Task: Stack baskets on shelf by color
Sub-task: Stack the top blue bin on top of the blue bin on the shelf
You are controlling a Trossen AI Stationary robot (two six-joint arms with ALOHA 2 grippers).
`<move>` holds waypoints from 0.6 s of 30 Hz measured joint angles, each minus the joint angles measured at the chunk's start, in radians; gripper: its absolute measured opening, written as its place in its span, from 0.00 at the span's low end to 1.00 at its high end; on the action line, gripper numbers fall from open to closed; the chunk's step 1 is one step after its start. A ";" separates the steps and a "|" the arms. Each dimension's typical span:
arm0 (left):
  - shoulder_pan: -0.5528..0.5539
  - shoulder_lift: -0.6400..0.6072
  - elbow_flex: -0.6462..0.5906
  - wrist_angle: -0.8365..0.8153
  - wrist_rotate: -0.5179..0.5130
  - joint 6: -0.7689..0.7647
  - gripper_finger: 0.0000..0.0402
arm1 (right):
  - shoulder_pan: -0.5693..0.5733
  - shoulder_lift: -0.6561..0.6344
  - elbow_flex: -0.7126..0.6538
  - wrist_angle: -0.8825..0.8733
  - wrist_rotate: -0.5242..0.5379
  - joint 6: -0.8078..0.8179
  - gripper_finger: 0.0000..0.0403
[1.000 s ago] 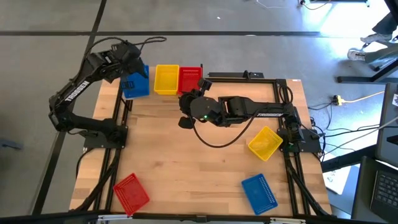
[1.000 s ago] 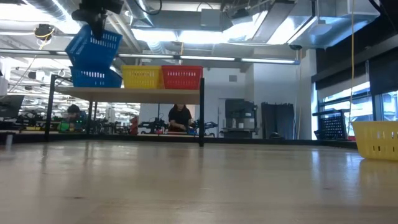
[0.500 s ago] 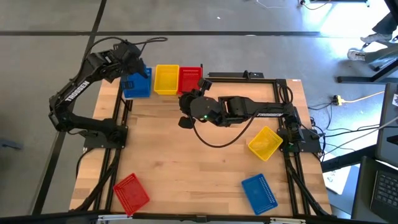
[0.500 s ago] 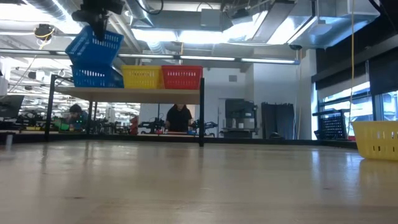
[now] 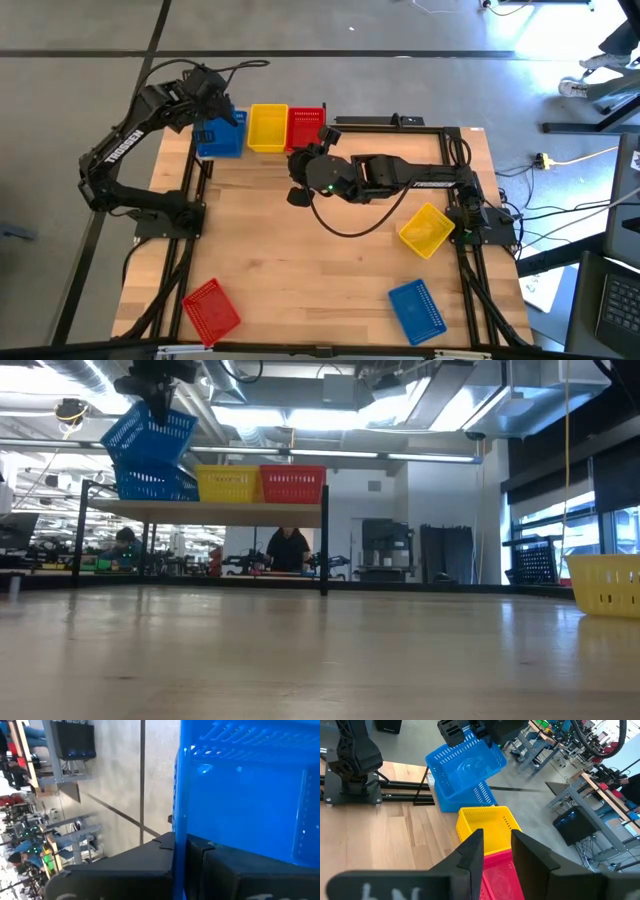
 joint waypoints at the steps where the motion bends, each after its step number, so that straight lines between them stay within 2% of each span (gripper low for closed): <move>1: 0.000 0.000 0.000 0.002 0.000 0.000 0.00 | -0.001 0.000 0.000 0.000 0.000 0.000 0.25; 11: 0.000 0.000 0.000 0.006 0.036 0.075 0.01 | -0.003 0.000 0.000 0.000 0.000 -0.004 0.25; 18: 0.000 0.000 0.000 0.045 0.037 0.080 0.09 | -0.003 0.000 0.000 0.000 0.000 -0.004 0.25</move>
